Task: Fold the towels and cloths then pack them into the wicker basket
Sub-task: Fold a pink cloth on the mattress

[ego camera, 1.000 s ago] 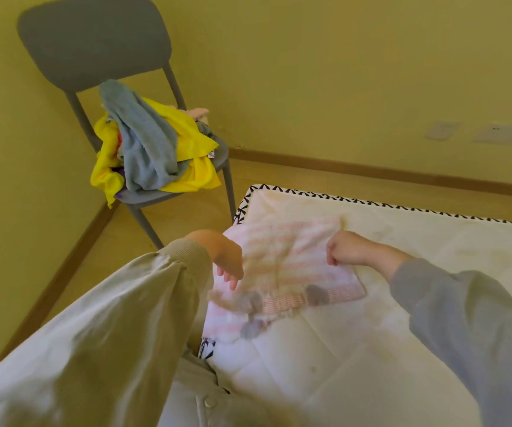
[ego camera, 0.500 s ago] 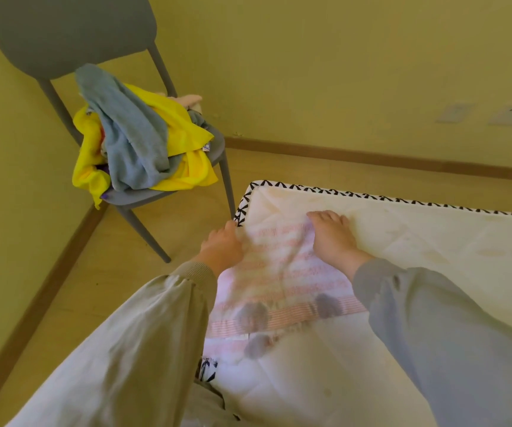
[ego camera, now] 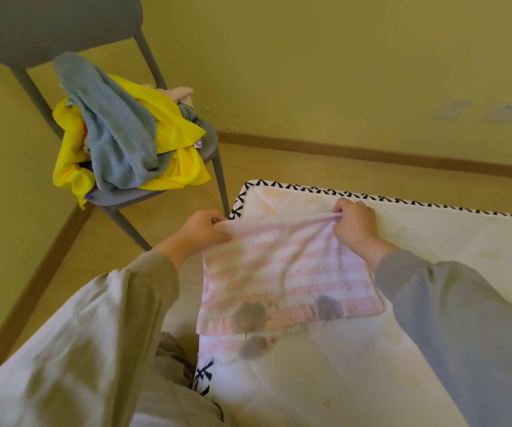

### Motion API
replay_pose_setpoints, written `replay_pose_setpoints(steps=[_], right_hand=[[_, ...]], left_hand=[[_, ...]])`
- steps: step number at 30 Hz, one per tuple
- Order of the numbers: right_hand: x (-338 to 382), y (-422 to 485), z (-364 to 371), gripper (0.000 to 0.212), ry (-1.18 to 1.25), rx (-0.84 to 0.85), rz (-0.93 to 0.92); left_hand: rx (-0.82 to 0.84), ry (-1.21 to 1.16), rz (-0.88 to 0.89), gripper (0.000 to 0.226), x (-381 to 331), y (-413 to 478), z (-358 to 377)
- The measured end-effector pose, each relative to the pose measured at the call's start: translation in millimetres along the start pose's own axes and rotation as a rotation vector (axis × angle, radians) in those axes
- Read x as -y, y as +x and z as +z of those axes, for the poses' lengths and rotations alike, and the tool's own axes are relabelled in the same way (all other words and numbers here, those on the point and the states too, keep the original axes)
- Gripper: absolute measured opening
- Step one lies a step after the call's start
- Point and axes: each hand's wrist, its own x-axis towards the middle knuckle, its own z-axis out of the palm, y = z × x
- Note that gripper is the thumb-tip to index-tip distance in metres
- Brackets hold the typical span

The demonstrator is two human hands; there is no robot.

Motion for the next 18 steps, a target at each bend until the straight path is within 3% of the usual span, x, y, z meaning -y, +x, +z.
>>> replay_pose_setpoints(steps=[3, 6, 9, 13, 18], right_hand=[[1.8, 15.5, -10.6, 0.028, -0.051, -0.080, 0.002], [7.9, 35.1, -21.6, 0.036, -0.054, -0.277, 0.054], [18.2, 35.1, -19.3, 0.042, -0.062, -0.401, 0.005], [34.9, -6.0, 17.6, 0.046, -0.040, -0.163, -0.193], [29.3, -61.3, 69.8, 0.053, -0.127, 0.054, -0.280]], left_hand=[[-0.196, -0.048, 0.081, 0.022, -17.9, 7.8, 0.9], [-0.354, -0.223, 0.104, 0.059, -31.2, 17.8, 2.1], [-0.384, 0.004, 0.142, 0.077, -31.1, 14.4, 11.6], [-0.342, 0.197, 0.202, 0.067, -12.8, -10.0, 37.5], [-0.260, -0.177, -0.087, 0.053, 9.4, -25.1, 58.1]])
